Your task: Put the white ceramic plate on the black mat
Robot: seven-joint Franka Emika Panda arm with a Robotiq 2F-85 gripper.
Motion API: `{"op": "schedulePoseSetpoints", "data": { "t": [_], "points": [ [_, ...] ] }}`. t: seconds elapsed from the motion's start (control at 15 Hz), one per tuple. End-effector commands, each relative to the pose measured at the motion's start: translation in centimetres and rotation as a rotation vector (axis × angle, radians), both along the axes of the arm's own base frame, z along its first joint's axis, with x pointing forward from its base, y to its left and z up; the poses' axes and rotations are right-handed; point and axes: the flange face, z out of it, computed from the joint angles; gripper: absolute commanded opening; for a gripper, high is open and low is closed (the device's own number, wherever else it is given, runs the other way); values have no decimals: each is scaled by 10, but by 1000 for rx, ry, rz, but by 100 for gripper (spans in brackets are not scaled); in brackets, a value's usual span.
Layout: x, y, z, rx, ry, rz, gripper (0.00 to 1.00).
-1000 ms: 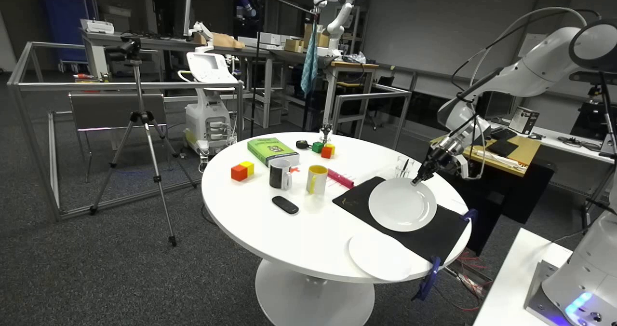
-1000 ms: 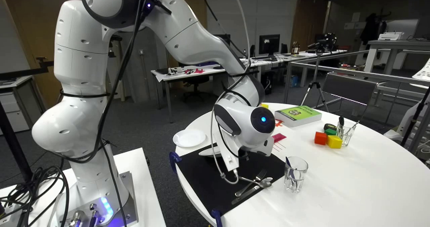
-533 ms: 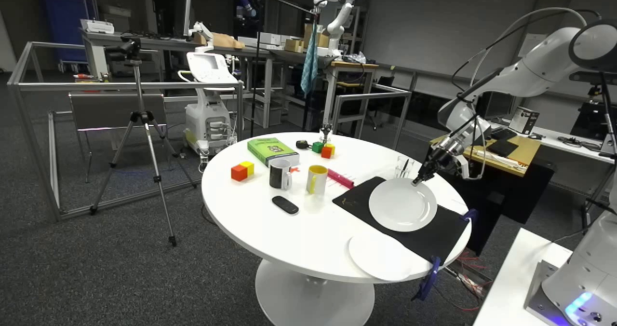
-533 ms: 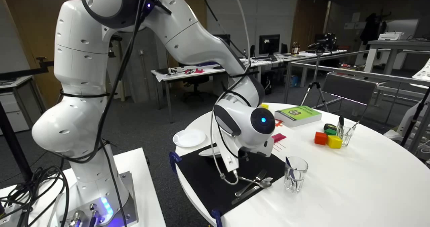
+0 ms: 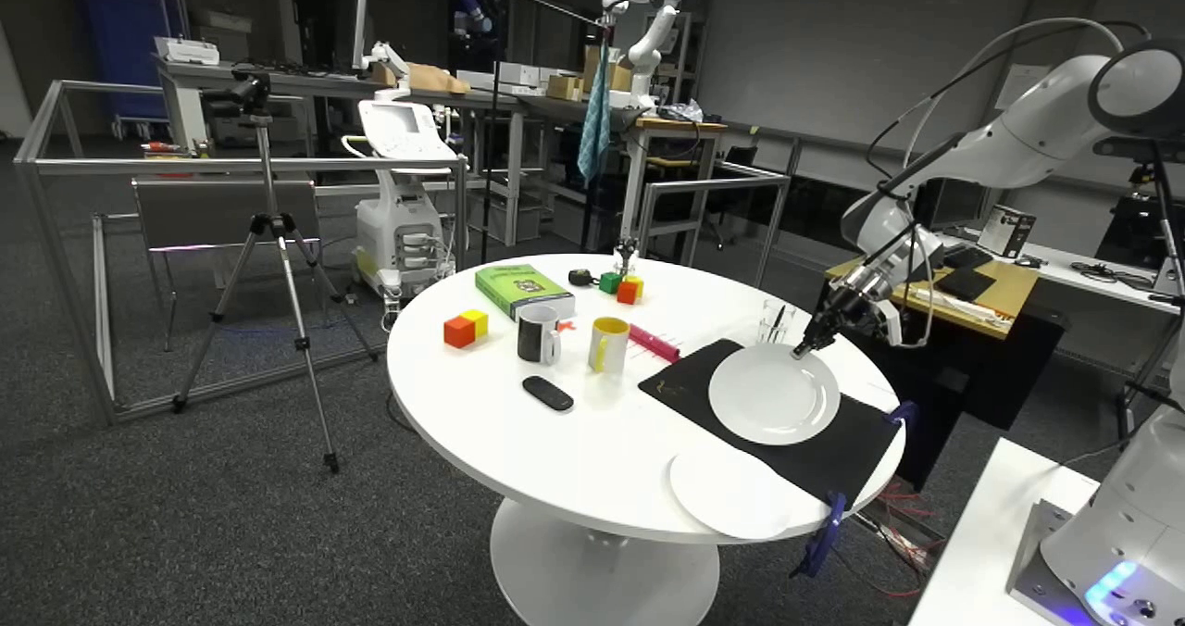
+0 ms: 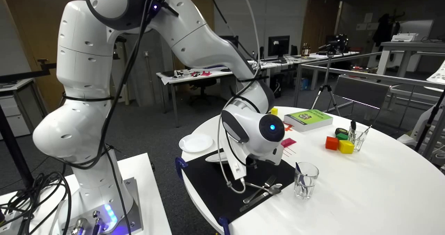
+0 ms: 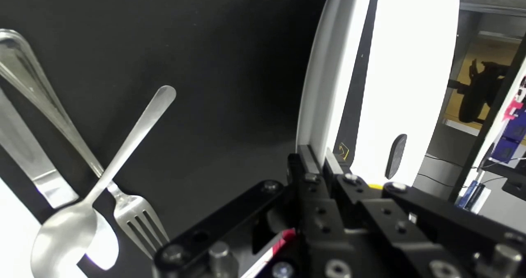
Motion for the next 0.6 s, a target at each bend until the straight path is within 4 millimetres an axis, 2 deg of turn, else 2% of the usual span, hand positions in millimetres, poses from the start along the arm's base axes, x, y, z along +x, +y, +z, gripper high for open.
{"op": "schedulePoseSetpoints", "data": {
  "t": [0.0,0.53],
  "points": [
    [-5,-8,-14,-15,-18,-4,1],
    [-7,-17,-42,55,-52,-10,1]
  ]
}}
